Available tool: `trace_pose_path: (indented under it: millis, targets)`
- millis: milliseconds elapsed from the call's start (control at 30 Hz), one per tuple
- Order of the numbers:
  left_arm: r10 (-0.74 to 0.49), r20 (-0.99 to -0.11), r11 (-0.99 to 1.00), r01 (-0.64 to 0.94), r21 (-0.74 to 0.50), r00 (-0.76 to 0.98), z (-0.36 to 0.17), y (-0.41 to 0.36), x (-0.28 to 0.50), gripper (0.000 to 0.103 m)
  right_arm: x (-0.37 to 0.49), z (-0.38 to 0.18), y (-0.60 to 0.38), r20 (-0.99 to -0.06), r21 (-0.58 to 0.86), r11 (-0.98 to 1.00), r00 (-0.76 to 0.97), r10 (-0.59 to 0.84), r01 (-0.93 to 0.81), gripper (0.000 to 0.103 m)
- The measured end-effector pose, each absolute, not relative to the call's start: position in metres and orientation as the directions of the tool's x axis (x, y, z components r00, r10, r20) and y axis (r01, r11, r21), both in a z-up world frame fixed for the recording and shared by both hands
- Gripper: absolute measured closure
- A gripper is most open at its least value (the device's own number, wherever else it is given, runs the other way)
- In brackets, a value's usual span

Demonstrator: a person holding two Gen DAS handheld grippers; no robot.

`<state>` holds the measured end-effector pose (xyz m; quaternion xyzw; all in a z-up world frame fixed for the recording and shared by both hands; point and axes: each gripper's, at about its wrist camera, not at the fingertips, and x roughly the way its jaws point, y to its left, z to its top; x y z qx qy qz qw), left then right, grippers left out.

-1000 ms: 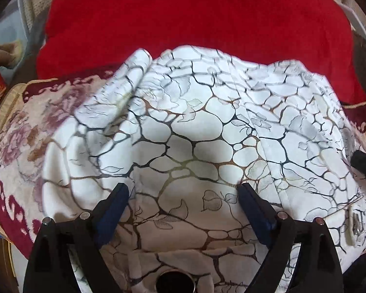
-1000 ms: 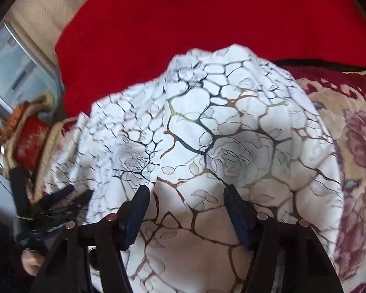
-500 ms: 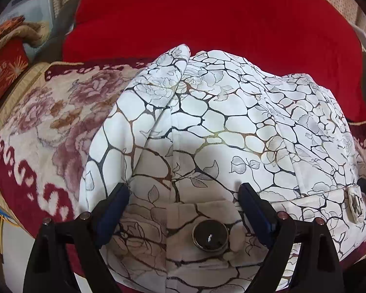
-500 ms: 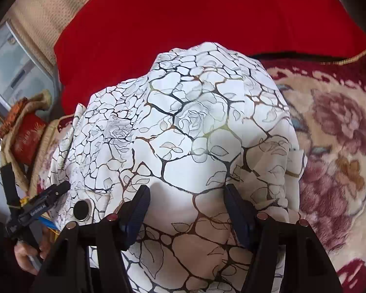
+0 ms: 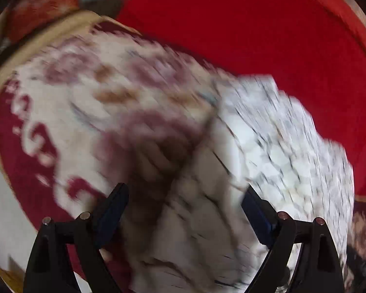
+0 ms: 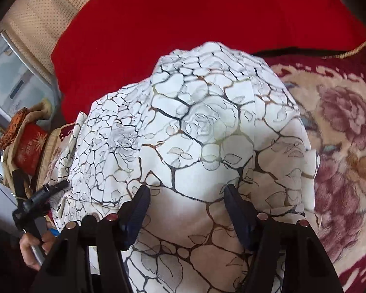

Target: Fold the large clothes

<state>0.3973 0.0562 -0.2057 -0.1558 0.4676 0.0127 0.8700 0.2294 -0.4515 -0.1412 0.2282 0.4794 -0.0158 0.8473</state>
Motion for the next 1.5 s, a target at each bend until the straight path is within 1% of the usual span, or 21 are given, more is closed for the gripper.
trace_pose_path:
  millis: [67,100,133,233,300,367,433,467,500,567,633,700,733,833,900,967,1067,1167,1200,1333,1500]
  targets:
    - [-0.138,-0.794,0.938,-0.18,-0.297,0.592,-0.2,0.067,0.398,0.011,0.231,-0.142,-0.451,-0.819,0.375,0.893,0.54,0.193,0.249,0.034]
    - [-0.178,-0.775,0.924,-0.167,-0.343,0.607,-0.199,0.072,0.398,0.011,0.231,-0.142,-0.452,-0.819,0.378,0.891,0.54,0.194,0.253,0.034]
    - [-0.19,-0.765,0.922,-0.155,-0.354,0.615,-0.2,0.073,0.4,0.011,0.232,-0.142,-0.452,-0.818,0.381,0.889,0.541,0.195,0.255,0.034]
    - [-0.121,-0.771,0.943,-0.171,-0.286,0.626,-0.198,0.069,0.401,0.011,0.234,-0.142,-0.453,-0.814,0.392,0.883,0.544,0.202,0.259,0.034]
    - [-0.104,-0.751,0.939,-0.183,-0.289,0.652,-0.196,0.076,0.412,0.011,0.233,-0.145,-0.453,-0.809,0.402,0.878,0.55,0.208,0.26,0.034]
    - [-0.067,-0.767,0.937,-0.224,-0.268,0.638,-0.199,0.084,0.424,0.011,0.232,-0.145,-0.454,-0.806,0.406,0.876,0.554,0.21,0.259,0.034]
    - [-0.129,-0.774,0.913,-0.23,-0.336,0.62,-0.203,0.091,0.43,0.011,0.232,-0.145,-0.454,-0.807,0.402,0.879,0.554,0.207,0.257,0.034]
    - [-0.182,-0.763,0.893,-0.22,-0.392,0.62,-0.204,0.091,0.432,0.011,0.231,-0.145,-0.454,-0.807,0.401,0.879,0.554,0.206,0.257,0.034]
    - [-0.201,-0.753,0.887,-0.21,-0.412,0.627,-0.201,0.088,0.432,0.011,0.232,-0.145,-0.454,-0.807,0.401,0.879,0.554,0.206,0.258,0.034]
    - [-0.221,-0.734,0.889,-0.176,-0.422,0.642,-0.192,0.076,0.431,0.011,0.231,-0.145,-0.454,-0.806,0.402,0.878,0.555,0.205,0.259,0.034]
    - [-0.267,-0.684,0.895,-0.087,-0.436,0.679,-0.175,0.057,0.431,0.011,0.232,-0.144,-0.455,-0.805,0.405,0.877,0.556,0.207,0.259,0.034]
    - [-0.287,-0.659,0.911,-0.014,-0.412,0.695,-0.164,0.036,0.432,0.011,0.232,-0.145,-0.454,-0.805,0.405,0.877,0.556,0.208,0.258,0.034]
    - [-0.289,-0.667,0.922,0.013,-0.386,0.687,-0.164,0.026,0.435,0.011,0.232,-0.145,-0.455,-0.804,0.406,0.877,0.557,0.21,0.256,0.034]
    - [-0.254,-0.732,0.954,0.039,-0.298,0.632,-0.174,-0.002,0.459,0.011,0.233,-0.145,-0.455,-0.801,0.412,0.876,0.558,0.217,0.251,0.034]
    - [-0.187,-0.779,0.973,0.003,-0.231,0.599,-0.184,-0.007,0.479,0.011,0.234,-0.146,-0.456,-0.799,0.419,0.874,0.558,0.225,0.247,0.034]
    - [-0.15,-0.801,0.976,-0.044,-0.215,0.58,-0.191,0.003,0.493,0.011,0.233,-0.146,-0.456,-0.796,0.422,0.874,0.559,0.23,0.242,0.034]
    - [-0.117,-0.812,0.959,-0.147,-0.241,0.572,-0.196,0.039,0.508,0.011,0.233,-0.147,-0.458,-0.79,0.433,0.87,0.564,0.24,0.237,0.034]
    - [-0.017,-0.81,0.942,-0.261,-0.209,0.587,-0.194,0.077,0.509,0.011,0.233,-0.147,-0.459,-0.784,0.446,0.863,0.569,0.248,0.238,0.034]
    - [-0.004,-0.81,0.931,-0.292,-0.217,0.587,-0.191,0.09,0.506,0.011,0.233,-0.147,-0.459,-0.783,0.447,0.862,0.571,0.248,0.239,0.034]
    - [-0.112,-0.783,0.893,-0.283,-0.349,0.611,-0.175,0.123,0.477,0.011,0.232,-0.147,-0.459,-0.781,0.447,0.862,0.574,0.245,0.24,0.034]
    - [-0.253,-0.752,0.885,-0.168,-0.434,0.608,-0.16,0.127,0.432,0.011,0.232,-0.147,-0.46,-0.778,0.453,0.857,0.579,0.244,0.247,0.035]
